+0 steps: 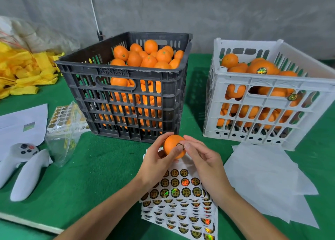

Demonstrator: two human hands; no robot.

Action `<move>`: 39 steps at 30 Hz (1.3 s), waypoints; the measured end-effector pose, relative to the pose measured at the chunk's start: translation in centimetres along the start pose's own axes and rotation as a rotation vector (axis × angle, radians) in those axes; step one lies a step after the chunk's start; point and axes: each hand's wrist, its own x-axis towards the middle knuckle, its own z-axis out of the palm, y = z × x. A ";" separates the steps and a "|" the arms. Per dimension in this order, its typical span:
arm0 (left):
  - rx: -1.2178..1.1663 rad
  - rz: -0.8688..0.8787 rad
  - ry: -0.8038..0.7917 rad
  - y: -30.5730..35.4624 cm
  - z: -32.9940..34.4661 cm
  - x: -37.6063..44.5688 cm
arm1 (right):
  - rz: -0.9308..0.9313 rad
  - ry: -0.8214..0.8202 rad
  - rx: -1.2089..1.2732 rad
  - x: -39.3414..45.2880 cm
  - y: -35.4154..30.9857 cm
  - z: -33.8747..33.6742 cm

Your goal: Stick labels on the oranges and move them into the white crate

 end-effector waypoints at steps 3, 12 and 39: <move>-0.038 -0.030 0.018 0.5 0.1 0.1 | -0.016 0.008 -0.021 -0.2 0.0 0.1; -0.057 0.066 0.143 2.8 0.9 -0.6 | -0.179 0.127 -0.205 -1.4 -1.1 1.1; 1.320 -0.060 -0.063 24.9 -3.6 17.8 | -0.560 0.401 -1.115 14.7 -18.2 -0.8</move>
